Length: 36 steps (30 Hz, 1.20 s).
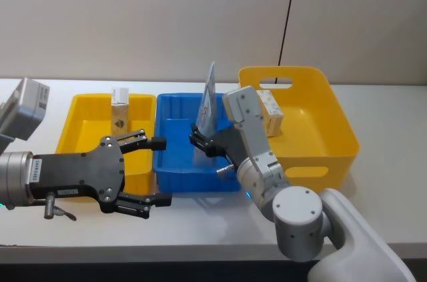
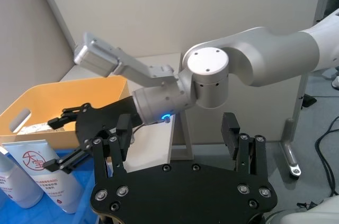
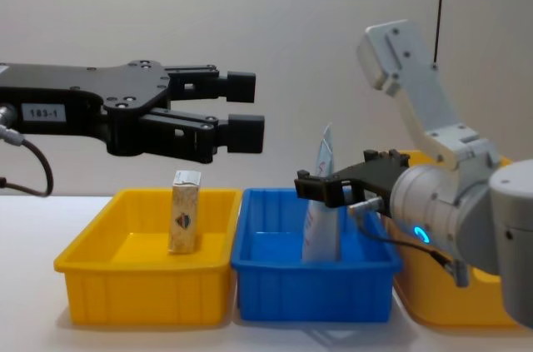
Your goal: Bimanual collaborative sorting of washing and personal care products
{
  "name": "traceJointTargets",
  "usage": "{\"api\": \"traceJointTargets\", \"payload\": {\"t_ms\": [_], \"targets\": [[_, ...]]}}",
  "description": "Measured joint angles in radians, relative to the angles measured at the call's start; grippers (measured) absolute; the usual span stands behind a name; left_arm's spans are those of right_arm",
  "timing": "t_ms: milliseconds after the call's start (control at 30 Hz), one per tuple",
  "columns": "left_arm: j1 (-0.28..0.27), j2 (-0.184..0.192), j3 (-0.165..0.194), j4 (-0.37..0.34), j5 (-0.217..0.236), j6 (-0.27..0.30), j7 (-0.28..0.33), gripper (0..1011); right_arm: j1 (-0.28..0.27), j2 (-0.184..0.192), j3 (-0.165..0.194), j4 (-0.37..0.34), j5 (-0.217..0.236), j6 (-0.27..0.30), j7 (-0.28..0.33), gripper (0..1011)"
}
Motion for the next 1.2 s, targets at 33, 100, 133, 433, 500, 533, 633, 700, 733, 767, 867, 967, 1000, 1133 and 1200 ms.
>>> {"api": "traceJointTargets", "payload": {"t_ms": [33, 100, 133, 433, 500, 533, 633, 700, 733, 767, 867, 967, 1000, 1133, 1200], "targets": [[0.000, 0.000, 0.000, 0.000, 0.000, 0.000, 0.000, 1001, 0.011, -0.005, -0.001, 0.017, -0.005, -0.006, -0.002, 1003], [0.000, 0.000, 0.000, 0.000, 0.000, 0.000, 0.000, 1001, 0.026, -0.013, -0.003, 0.041, -0.010, -0.012, -0.003, 1003], [0.000, 0.000, 0.000, 0.000, 0.000, 0.000, 0.000, 1001, 0.030, -0.016, -0.003, 0.049, -0.012, -0.013, -0.003, 1003], [0.000, 0.000, 0.000, 0.000, 0.000, 0.000, 0.000, 1001, 0.067, -0.036, -0.006, 0.111, -0.032, -0.026, -0.012, 926], [0.000, 0.000, 0.000, 0.000, 0.000, 0.000, 0.000, 1001, 0.074, -0.040, -0.006, 0.123, -0.037, -0.028, -0.015, 881], [0.000, 0.000, 0.000, 0.000, 0.000, 0.000, 0.000, 1001, 0.076, -0.041, -0.006, 0.127, -0.038, -0.028, -0.016, 861], [0.000, 0.000, 0.000, 0.000, 0.000, 0.000, 0.000, 1001, 0.084, -0.047, -0.004, 0.141, -0.045, -0.029, -0.021, 750], [0.000, 0.000, 0.000, 0.000, 0.000, 0.000, 0.000, 1001, 0.086, -0.048, -0.003, 0.145, -0.047, -0.029, -0.022, 694], [0.000, 0.000, 0.000, 0.000, 0.000, 0.000, 0.000, 1001, 0.088, -0.049, -0.002, 0.147, -0.048, -0.029, -0.023, 669], [0.000, 0.000, 0.000, 0.000, 0.000, 0.000, 0.000, 1001, 0.089, -0.050, -0.001, 0.149, -0.049, -0.029, -0.024, 638], [0.000, 0.000, 0.000, 0.000, 0.000, 0.000, 0.000, 1001, 0.092, -0.053, 0.001, 0.155, -0.053, -0.029, -0.027, 552], [0.000, 0.000, 0.000, 0.000, 0.000, 0.000, 0.000, 1001, 0.095, -0.057, 0.006, 0.160, -0.054, -0.027, -0.029, 444], [0.000, 0.000, 0.000, 0.000, 0.000, 0.000, 0.000, 1001, 0.095, -0.059, 0.008, 0.162, -0.055, -0.025, -0.030, 379], [0.000, 0.000, 0.000, 0.000, 0.000, 0.000, 0.000, 1001, 0.095, -0.065, 0.015, 0.164, -0.055, -0.018, -0.035, 257], [0.000, 0.000, 0.000, 0.000, 0.000, 0.000, 0.000, 1001, 0.095, -0.069, 0.020, 0.164, -0.055, -0.013, -0.037, 218]]}}
